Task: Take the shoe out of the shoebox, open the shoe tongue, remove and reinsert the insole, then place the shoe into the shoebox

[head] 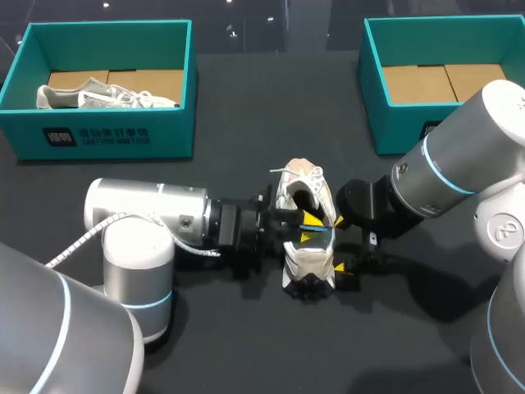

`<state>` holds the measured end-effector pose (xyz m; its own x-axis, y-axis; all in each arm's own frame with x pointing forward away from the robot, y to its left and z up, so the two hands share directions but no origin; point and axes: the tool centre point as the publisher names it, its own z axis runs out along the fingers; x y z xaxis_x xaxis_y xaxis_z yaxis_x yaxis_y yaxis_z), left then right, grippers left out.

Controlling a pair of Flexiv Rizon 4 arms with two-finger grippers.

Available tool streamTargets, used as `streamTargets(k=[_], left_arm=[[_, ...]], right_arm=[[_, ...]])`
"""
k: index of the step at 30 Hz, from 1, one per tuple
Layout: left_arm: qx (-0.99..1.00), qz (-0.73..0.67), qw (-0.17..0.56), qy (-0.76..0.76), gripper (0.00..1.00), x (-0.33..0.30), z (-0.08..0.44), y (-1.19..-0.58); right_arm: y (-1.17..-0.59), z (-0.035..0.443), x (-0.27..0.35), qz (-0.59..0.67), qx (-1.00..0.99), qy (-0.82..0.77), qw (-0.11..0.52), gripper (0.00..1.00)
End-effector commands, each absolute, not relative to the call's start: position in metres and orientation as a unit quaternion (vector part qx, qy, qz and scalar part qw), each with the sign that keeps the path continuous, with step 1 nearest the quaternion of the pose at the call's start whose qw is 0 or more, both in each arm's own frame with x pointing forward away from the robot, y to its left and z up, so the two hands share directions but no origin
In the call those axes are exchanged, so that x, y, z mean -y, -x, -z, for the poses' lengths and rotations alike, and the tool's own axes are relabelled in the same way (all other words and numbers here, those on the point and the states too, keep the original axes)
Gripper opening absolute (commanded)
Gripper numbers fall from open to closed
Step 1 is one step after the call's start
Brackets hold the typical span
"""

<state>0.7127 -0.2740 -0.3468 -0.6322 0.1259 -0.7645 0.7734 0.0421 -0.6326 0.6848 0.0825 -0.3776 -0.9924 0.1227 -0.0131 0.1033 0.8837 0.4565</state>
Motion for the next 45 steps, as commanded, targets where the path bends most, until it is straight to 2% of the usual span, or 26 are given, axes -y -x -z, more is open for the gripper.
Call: streamTargets(k=[1, 5, 8, 10, 12, 13, 25, 31, 33, 35, 45], left_arm=[[-0.667, 0.614, 0.265, -0.329, 0.37, 0.269, 0.336, -0.701], [-0.666, 0.624, 0.250, -0.323, 0.35, 0.270, 0.322, -0.690], [-0.666, 0.629, 0.238, -0.323, 0.30, 0.271, 0.317, -0.684], [-0.666, 0.628, 0.236, -0.326, 0.22, 0.272, 0.316, -0.681], [-0.667, 0.627, 0.234, -0.327, 0.04, 0.274, 0.317, -0.681], [-0.669, 0.624, 0.233, -0.329, 0.00, 0.274, 0.317, -0.681], [-0.692, 0.580, 0.250, -0.349, 0.00, 0.286, 0.349, -0.696], [-0.698, 0.595, 0.231, -0.325, 0.00, 0.278, 0.344, -0.696], [-0.698, 0.599, 0.226, -0.322, 0.16, 0.275, 0.339, -0.694], [-0.698, 0.600, 0.224, -0.321, 0.27, 0.272, 0.334, -0.692], [-0.704, 0.600, 0.209, -0.318, 0.37, 0.269, 0.317, -0.684]], right_arm=[[-0.684, 0.378, -0.083, -0.232, -0.971, -0.059, 0.022, 1.00], [-0.684, 0.378, -0.083, -0.232, -0.971, -0.059, 0.022, 1.00], [-0.684, 0.378, -0.083, -0.232, -0.971, -0.059, 0.022, 1.00], [-0.684, 0.378, -0.083, -0.232, -0.971, -0.059, 0.022, 1.00], [-0.684, 0.378, -0.083, -0.232, -0.971, -0.059, 0.022, 1.00], [-0.684, 0.378, -0.083, -0.232, -0.971, -0.059, 0.022, 1.00], [-0.684, 0.378, -0.083, -0.232, -0.971, -0.059, 0.022, 1.00], [-0.684, 0.378, -0.083, -0.232, -0.971, -0.059, 0.022, 1.00], [-0.684, 0.378, -0.083, -0.232, -0.971, -0.059, 0.022, 1.00], [-0.684, 0.378, -0.083, -0.232, -0.971, -0.059, 0.022, 1.00], [-0.684, 0.378, -0.083, -0.232, -0.971, -0.059, 0.022, 1.00]])
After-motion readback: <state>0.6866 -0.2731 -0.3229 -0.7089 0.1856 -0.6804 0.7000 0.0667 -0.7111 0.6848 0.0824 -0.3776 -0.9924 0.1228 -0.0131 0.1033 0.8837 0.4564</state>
